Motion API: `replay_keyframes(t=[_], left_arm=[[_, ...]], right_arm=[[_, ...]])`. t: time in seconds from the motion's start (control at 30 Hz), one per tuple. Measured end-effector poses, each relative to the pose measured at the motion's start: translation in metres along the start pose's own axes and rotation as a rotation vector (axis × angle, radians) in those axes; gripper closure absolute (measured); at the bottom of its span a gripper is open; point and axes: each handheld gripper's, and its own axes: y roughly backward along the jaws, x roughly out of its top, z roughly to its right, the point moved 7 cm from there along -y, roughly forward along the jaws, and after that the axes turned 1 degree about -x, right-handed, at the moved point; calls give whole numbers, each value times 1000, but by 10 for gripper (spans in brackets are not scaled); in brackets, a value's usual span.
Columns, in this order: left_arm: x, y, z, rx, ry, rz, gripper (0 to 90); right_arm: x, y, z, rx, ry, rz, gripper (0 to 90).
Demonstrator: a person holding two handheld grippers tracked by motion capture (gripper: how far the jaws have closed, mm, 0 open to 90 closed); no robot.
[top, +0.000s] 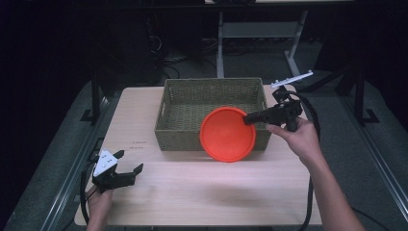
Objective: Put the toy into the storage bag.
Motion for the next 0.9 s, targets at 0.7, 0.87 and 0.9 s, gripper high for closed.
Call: replay_keyframes(t=[0.7,0.87,0.9], left_arm=[[-1,0,-1,0,7,5,130],[0,0,0,2,5,5,130],[0,0,0,2,5,5,130]], right_arm=[[53,-8,2,-16,1,-1,820],[65,-12,9,-32,-5,0,820],[65,-12,9,-32,-5,0,820]])
